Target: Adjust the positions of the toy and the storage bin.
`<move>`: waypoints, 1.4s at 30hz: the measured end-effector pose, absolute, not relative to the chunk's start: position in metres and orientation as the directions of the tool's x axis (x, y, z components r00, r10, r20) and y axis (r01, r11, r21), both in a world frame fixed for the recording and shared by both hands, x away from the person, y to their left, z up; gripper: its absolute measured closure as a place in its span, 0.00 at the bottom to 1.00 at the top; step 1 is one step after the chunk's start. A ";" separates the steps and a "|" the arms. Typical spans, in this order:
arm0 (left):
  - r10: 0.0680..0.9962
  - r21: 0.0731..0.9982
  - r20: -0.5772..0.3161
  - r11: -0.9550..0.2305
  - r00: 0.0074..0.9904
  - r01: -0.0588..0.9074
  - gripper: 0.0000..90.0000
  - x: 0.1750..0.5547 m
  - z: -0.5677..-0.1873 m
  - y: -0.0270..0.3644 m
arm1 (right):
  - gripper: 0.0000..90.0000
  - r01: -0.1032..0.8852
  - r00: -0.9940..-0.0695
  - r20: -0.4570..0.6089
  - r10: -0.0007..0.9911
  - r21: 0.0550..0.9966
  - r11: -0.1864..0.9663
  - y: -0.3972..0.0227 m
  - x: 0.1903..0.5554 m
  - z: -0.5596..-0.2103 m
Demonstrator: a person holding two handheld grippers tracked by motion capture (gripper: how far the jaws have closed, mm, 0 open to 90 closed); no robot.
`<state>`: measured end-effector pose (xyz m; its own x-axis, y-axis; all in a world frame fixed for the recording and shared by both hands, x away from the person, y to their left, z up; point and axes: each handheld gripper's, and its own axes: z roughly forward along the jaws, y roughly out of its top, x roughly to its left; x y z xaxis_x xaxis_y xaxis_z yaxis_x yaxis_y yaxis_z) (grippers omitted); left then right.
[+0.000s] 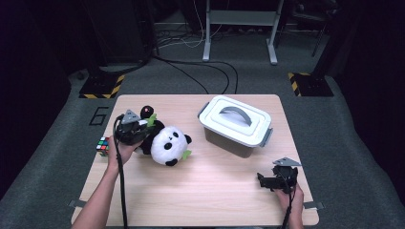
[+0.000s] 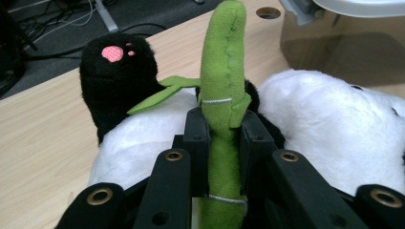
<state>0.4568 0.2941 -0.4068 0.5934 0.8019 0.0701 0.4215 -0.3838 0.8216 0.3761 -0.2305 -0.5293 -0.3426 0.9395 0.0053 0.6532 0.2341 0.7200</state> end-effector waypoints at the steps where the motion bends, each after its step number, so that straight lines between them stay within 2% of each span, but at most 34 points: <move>1: 0.796 0.819 0.076 -0.393 0.600 0.418 0.85 0.454 -0.407 0.296 | 0.00 0.654 -0.342 0.005 0.940 0.720 0.234 -0.231 0.376 -0.529; 16: 0.728 0.776 0.092 -0.480 0.679 0.410 0.85 0.411 -0.417 0.318 | 0.01 0.653 -0.343 0.005 0.939 0.720 0.234 -0.231 0.376 -0.529; 21: 0.734 0.750 0.068 -0.484 0.675 0.450 0.85 0.412 -0.436 0.322 | 0.01 0.653 -0.339 0.005 0.941 0.721 0.232 -0.231 0.376 -0.529; 23: 0.744 0.770 0.028 -0.442 0.667 0.461 0.85 0.412 -0.439 0.326 | 0.01 0.653 -0.338 0.005 0.941 0.721 0.231 -0.231 0.376 -0.529; 26: 0.747 0.770 0.040 -0.447 0.664 0.456 0.81 0.410 -0.435 0.324 | 0.01 0.653 -0.338 0.005 0.941 0.721 0.230 -0.231 0.376 -0.529; 28: 0.752 0.771 0.019 -0.430 0.658 0.470 0.70 0.408 -0.431 0.324 | 0.01 0.653 -0.338 0.005 0.941 0.721 0.231 -0.231 0.376 -0.529; 29: 0.771 0.782 0.013 -0.404 0.637 0.473 0.58 0.405 -0.426 0.325 | 0.01 0.653 -0.337 0.005 0.941 0.721 0.230 -0.231 0.376 -0.529; 34: 0.805 0.804 -0.012 -0.345 0.593 0.485 0.31 0.391 -0.412 0.336 | 0.01 0.653 -0.338 0.006 0.941 0.721 0.230 -0.231 0.376 -0.529; 37: 0.821 0.813 -0.008 -0.327 0.571 0.482 0.21 0.383 -0.409 0.341 | 0.01 0.653 -0.339 0.005 0.941 0.721 0.231 -0.231 0.376 -0.529; 42: 0.846 0.805 -0.022 -0.301 0.533 0.511 0.17 0.363 -0.413 0.360 | 0.01 0.651 -0.347 -0.001 0.938 0.720 0.241 -0.232 0.377 -0.529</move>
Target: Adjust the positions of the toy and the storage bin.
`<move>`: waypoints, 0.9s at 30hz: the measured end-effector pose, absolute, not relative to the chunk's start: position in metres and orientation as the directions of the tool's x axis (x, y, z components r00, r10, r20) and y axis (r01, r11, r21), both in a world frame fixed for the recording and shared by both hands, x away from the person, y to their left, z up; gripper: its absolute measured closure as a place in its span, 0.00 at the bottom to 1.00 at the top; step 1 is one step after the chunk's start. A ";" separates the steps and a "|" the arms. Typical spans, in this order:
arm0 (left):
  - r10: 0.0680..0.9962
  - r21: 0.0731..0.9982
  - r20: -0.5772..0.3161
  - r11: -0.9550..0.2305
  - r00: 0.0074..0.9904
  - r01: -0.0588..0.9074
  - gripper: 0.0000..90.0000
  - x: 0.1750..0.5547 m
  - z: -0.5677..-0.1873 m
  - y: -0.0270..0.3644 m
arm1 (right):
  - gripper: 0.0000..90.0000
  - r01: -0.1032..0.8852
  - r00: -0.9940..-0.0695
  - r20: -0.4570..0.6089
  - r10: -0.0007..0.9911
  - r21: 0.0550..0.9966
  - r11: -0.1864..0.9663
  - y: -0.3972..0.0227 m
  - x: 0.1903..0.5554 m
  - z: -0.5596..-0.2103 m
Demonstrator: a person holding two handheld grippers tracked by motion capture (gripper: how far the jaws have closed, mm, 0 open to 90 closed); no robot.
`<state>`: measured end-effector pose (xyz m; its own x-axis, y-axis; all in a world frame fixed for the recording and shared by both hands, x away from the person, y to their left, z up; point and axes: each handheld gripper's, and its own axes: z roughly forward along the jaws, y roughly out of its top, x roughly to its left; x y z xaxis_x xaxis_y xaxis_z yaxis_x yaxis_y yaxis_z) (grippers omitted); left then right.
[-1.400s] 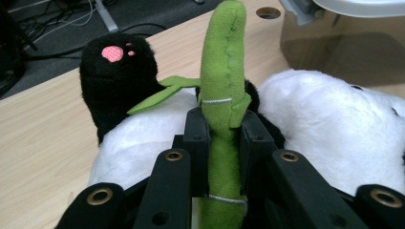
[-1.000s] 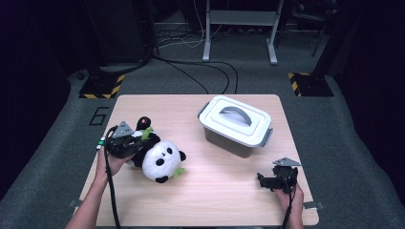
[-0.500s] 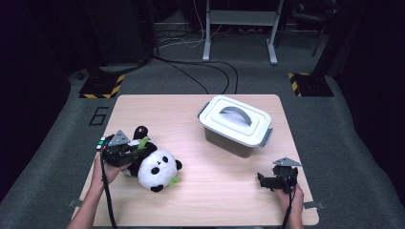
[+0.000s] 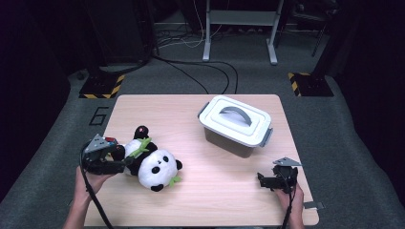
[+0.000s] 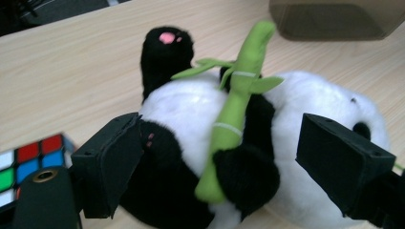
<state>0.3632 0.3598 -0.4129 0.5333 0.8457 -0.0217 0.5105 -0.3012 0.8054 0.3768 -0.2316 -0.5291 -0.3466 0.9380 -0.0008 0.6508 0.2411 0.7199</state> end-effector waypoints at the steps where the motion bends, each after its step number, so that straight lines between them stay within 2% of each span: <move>1: 0.846 0.805 -0.022 -0.301 0.533 0.511 0.16 0.363 -0.413 0.360 | 0.01 0.651 -0.347 -0.001 0.938 0.720 0.241 -0.232 0.377 -0.529; 9: 0.887 0.794 -0.022 -0.265 0.462 0.547 0.07 0.342 -0.430 0.381 | 0.01 0.653 -0.349 0.001 0.937 0.718 0.243 -0.231 0.377 -0.529; 15: 0.914 0.733 0.001 -0.277 0.406 0.621 0.00 0.338 -0.466 0.388 | 0.00 0.654 -0.358 0.006 0.934 0.715 0.247 -0.231 0.379 -0.529; 18: 0.923 0.698 0.020 -0.289 0.385 0.655 0.00 0.341 -0.492 0.384 | 0.00 0.649 -0.389 0.000 0.921 0.710 0.274 -0.234 0.381 -0.528; 22: 0.927 0.693 0.017 -0.281 0.374 0.664 0.00 0.344 -0.507 0.380 | 0.00 0.660 -0.394 -0.001 0.919 0.696 0.283 -0.233 0.383 -0.527; 27: 0.927 0.680 0.055 -0.306 0.371 0.666 0.00 0.345 -0.521 0.375 | 0.00 0.681 -0.388 0.005 0.921 0.676 0.283 -0.232 0.385 -0.525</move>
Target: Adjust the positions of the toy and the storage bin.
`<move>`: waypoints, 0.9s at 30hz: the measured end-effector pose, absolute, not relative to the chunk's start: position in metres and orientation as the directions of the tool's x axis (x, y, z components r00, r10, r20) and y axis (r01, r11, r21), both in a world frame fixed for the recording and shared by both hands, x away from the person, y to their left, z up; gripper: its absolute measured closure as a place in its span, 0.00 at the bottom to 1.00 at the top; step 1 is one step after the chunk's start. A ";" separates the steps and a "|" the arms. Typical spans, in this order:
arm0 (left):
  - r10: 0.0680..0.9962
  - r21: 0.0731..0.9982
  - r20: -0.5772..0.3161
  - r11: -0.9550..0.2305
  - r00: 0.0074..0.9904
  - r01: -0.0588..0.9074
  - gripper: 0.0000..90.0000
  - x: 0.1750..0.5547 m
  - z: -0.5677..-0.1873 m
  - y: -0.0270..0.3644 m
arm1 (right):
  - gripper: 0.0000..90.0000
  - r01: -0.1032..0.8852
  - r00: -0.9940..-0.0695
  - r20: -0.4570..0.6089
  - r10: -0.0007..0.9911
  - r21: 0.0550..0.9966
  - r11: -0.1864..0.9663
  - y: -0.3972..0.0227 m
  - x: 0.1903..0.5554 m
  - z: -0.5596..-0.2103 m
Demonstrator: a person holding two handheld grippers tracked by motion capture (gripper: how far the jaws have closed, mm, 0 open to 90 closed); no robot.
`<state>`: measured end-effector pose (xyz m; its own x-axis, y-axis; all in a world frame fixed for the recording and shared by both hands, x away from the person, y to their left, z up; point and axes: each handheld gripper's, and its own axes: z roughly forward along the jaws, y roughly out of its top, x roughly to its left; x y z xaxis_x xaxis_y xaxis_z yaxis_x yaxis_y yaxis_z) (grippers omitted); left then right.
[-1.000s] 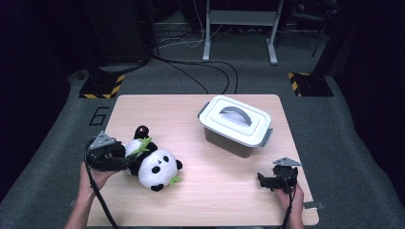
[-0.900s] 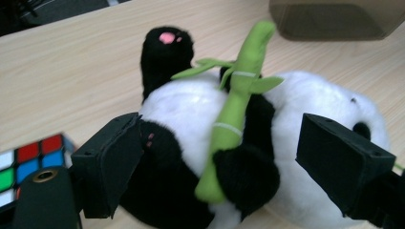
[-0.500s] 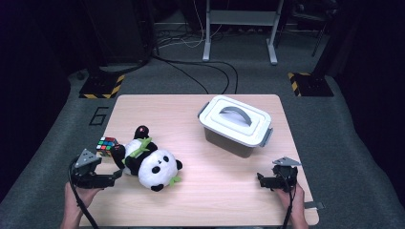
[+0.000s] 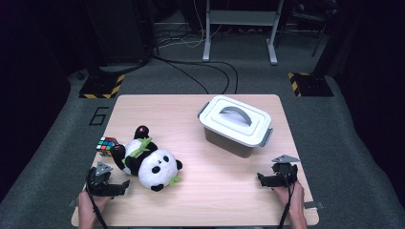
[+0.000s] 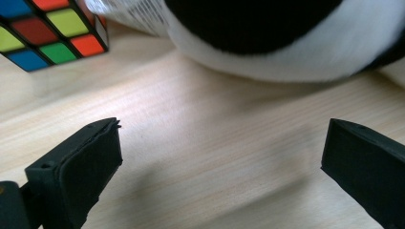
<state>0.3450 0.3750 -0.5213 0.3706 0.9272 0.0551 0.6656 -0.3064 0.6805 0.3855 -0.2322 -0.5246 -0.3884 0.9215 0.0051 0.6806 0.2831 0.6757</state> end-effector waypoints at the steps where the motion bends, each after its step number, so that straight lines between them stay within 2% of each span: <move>1: 0.923 0.668 0.068 -0.325 0.380 0.670 0.00 0.345 -0.524 0.375 | 0.00 0.679 -0.396 0.004 0.918 0.674 0.290 -0.233 0.386 -0.524; 5: 0.932 0.693 0.034 -0.281 0.360 0.663 0.00 0.347 -0.528 0.378 | 0.00 0.691 -0.405 0.030 0.914 0.665 0.285 -0.234 0.388 -0.522; 7: 0.944 0.724 -0.014 -0.218 0.330 0.655 0.00 0.345 -0.532 0.379 | 0.00 0.696 -0.410 0.046 0.911 0.661 0.280 -0.234 0.390 -0.518; 10: 0.936 0.716 0.003 -0.247 0.351 0.653 0.00 0.345 -0.532 0.382 | 0.00 0.689 -0.427 0.066 0.902 0.670 0.277 -0.235 0.389 -0.511; 22: 0.938 0.721 -0.004 -0.238 0.347 0.651 0.00 0.345 -0.532 0.381 | 0.00 0.671 -0.453 0.100 0.886 0.692 0.265 -0.235 0.386 -0.477; 27: 0.935 0.718 -0.004 -0.244 0.354 0.652 0.00 0.345 -0.532 0.380 | 0.00 0.652 -0.483 0.110 0.869 0.707 0.274 -0.229 0.385 -0.452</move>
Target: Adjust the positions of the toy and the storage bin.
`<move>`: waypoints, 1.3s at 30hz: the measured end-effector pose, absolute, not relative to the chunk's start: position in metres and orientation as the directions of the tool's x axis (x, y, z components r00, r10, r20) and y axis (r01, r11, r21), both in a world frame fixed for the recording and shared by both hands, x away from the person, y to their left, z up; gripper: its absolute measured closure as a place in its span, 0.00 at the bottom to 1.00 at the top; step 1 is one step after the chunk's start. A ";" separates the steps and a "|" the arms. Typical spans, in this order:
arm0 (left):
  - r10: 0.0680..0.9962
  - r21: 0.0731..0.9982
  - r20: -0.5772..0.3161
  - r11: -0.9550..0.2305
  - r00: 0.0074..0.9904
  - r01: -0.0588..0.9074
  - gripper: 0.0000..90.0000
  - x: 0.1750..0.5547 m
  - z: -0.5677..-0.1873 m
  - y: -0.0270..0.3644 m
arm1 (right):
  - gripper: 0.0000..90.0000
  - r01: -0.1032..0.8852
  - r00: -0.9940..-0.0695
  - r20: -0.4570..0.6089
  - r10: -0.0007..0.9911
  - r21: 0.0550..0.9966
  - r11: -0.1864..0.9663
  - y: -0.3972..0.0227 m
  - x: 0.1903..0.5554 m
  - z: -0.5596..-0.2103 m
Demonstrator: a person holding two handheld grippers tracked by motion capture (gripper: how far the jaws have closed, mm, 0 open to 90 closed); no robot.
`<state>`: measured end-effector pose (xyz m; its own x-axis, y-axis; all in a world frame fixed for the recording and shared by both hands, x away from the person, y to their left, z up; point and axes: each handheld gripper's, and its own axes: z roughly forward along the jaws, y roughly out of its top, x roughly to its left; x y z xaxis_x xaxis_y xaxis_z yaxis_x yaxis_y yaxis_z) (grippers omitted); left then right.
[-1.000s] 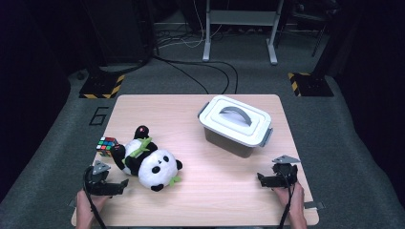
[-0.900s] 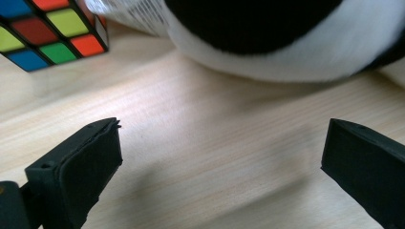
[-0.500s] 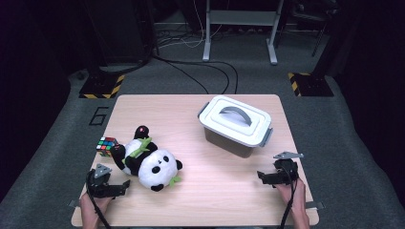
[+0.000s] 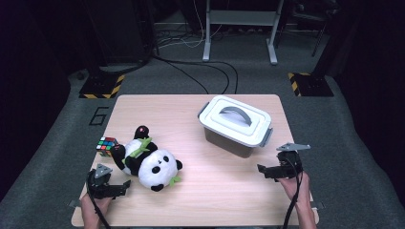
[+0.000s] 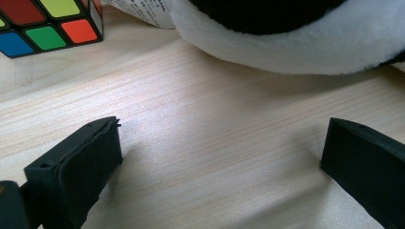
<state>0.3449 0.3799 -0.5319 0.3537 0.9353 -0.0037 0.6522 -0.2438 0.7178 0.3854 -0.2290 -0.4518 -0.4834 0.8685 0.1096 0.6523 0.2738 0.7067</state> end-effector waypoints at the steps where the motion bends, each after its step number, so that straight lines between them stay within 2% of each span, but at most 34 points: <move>1: 0.935 0.718 -0.004 -0.244 0.354 0.652 0.00 0.345 -0.532 0.380 | 0.00 0.652 -0.483 0.110 0.869 0.707 0.274 -0.229 0.385 -0.452; 13: 0.936 0.718 -0.004 -0.242 0.352 0.652 0.00 0.345 -0.532 0.380 | 0.00 0.583 -0.546 0.066 0.835 0.746 0.322 -0.213 0.398 -0.395; 26: 0.936 0.719 -0.004 -0.242 0.352 0.652 0.00 0.345 -0.532 0.380 | 0.00 0.558 -0.570 0.035 0.821 0.750 0.355 -0.196 0.436 -0.375; 29: 0.936 0.712 -0.007 -0.242 0.351 0.660 0.00 0.345 -0.531 0.380 | 0.04 0.558 -0.576 0.031 0.817 0.745 0.365 -0.191 0.449 -0.375; 30: 0.938 0.715 -0.004 -0.239 0.346 0.657 0.00 0.345 -0.532 0.380 | 0.11 0.560 -0.573 0.035 0.819 0.746 0.360 -0.188 0.457 -0.375; 36: 0.938 0.718 -0.006 -0.237 0.346 0.655 0.00 0.345 -0.532 0.380 | 0.28 0.551 -0.578 0.004 0.816 0.740 0.387 -0.179 0.481 -0.376; 37: 0.938 0.718 -0.006 -0.237 0.346 0.655 0.00 0.345 -0.532 0.380 | 0.28 0.551 -0.578 0.004 0.816 0.740 0.387 -0.179 0.481 -0.376; 39: 0.938 0.718 -0.005 -0.237 0.346 0.655 0.00 0.345 -0.532 0.380 | 0.36 0.552 -0.584 0.009 0.812 0.737 0.389 -0.175 0.492 -0.377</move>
